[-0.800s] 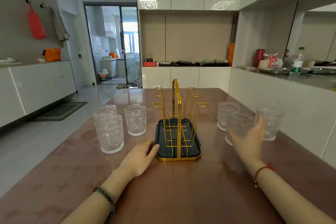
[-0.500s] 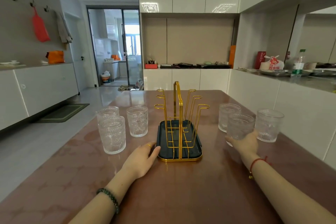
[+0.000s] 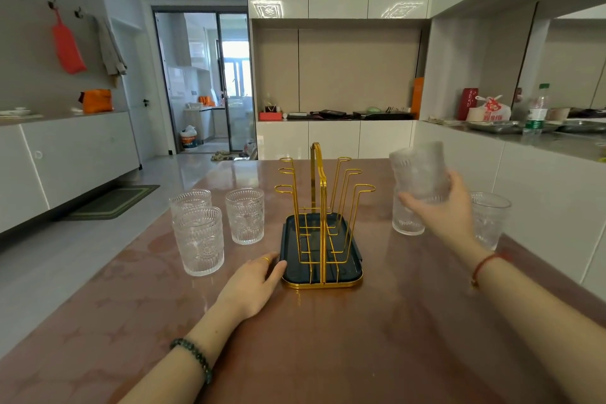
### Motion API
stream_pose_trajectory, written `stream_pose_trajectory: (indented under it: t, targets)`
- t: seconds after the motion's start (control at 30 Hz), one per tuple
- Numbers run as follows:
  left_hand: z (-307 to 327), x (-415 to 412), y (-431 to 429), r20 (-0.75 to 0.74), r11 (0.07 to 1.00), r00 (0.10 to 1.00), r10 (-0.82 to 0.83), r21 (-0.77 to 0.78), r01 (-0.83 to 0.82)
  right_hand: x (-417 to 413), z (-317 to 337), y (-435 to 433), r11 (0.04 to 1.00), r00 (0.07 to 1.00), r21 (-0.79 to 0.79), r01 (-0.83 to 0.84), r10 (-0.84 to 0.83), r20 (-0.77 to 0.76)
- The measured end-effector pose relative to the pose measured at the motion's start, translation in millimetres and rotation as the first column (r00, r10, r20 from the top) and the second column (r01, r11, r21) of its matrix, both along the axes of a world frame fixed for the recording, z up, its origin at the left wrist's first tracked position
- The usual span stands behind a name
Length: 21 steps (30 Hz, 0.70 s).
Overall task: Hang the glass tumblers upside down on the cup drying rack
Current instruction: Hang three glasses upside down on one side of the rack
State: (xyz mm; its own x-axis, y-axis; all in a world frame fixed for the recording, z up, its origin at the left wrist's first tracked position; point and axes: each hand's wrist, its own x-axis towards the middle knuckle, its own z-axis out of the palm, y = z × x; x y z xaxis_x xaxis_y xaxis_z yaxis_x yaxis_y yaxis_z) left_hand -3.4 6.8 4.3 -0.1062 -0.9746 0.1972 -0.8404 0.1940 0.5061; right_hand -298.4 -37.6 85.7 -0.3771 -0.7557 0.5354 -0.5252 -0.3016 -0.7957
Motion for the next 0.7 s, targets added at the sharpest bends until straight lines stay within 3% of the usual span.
stream_pose_trajectory:
  t: [0.1, 0.3, 0.47, 0.7]
  targets:
    - [-1.3, -0.1, -0.5, -0.007, 1.000, 1.000, -0.004, 0.002, 0.004, 3.9, 42.8, -11.6, 0.998, 0.988, 0.011, -0.069, 0.070, -0.134]
    - [-9.1, 3.6, -8.8, 0.052, 0.998, 0.997, 0.062, 0.008, -0.062, 23.8, 97.3, -43.5, 0.997, 0.986, 0.022, -0.068, 0.071, -0.149]
    - [-12.5, 3.8, -13.0, 0.136, 0.990, 0.981, 0.139, 0.008, -0.142, 39.2, 111.8, -71.6, 0.998, 0.978, 0.027, -0.065, 0.069, -0.197]
    - [-9.2, 3.1, -11.7, 0.256, 0.986, 0.963, 0.086, 0.113, -0.119, 60.9, 108.7, -111.5, 0.990, 0.958, 0.083, -0.112, 0.130, -0.255]
